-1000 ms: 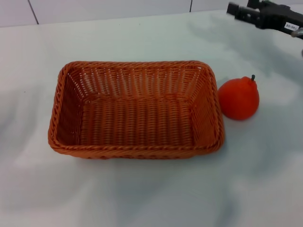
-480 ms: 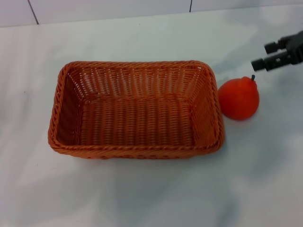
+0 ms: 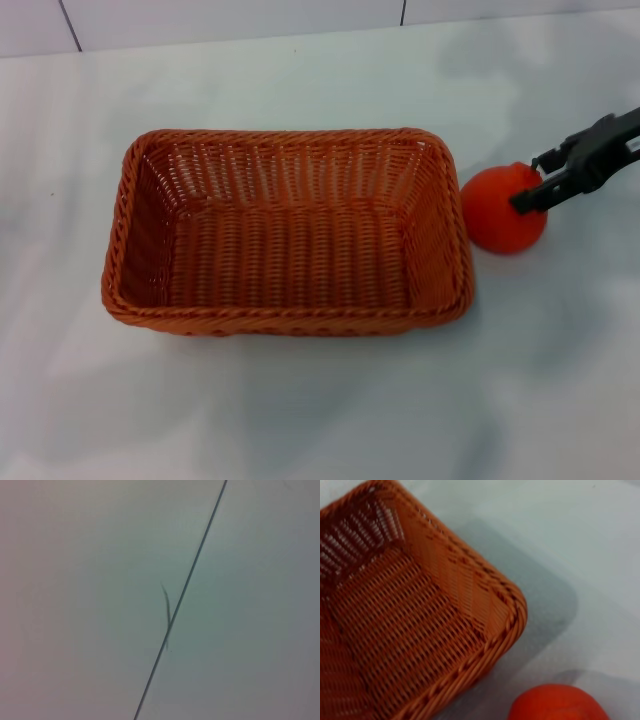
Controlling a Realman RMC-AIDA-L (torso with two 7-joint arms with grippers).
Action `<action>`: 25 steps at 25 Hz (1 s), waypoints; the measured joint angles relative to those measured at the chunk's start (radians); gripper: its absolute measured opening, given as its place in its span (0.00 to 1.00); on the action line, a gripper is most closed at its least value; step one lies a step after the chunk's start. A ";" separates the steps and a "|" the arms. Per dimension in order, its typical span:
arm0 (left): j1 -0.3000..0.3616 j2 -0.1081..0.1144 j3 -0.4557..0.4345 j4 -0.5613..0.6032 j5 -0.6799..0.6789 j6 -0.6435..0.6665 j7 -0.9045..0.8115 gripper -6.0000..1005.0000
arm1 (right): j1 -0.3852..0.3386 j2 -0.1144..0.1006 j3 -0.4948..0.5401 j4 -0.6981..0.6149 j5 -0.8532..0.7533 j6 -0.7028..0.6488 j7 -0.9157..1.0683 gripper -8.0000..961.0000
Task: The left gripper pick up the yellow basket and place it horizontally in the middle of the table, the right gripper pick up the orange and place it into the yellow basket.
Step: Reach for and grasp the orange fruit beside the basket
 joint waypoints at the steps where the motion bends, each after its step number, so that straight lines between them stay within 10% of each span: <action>1: -0.001 0.000 0.000 0.000 0.000 0.001 -0.001 0.61 | 0.002 0.007 -0.017 0.008 -0.009 0.018 0.001 0.96; 6: -0.008 0.002 -0.001 -0.001 -0.001 0.005 -0.003 0.61 | 0.012 0.034 -0.048 0.023 -0.052 0.088 0.006 0.95; 19: -0.020 0.005 -0.001 -0.002 0.004 0.005 -0.020 0.61 | 0.003 0.044 -0.021 0.024 -0.039 0.093 -0.014 0.43; 25: -0.013 0.005 0.000 -0.002 -0.001 0.005 -0.021 0.61 | -0.037 0.010 0.119 0.024 0.102 0.060 -0.071 0.28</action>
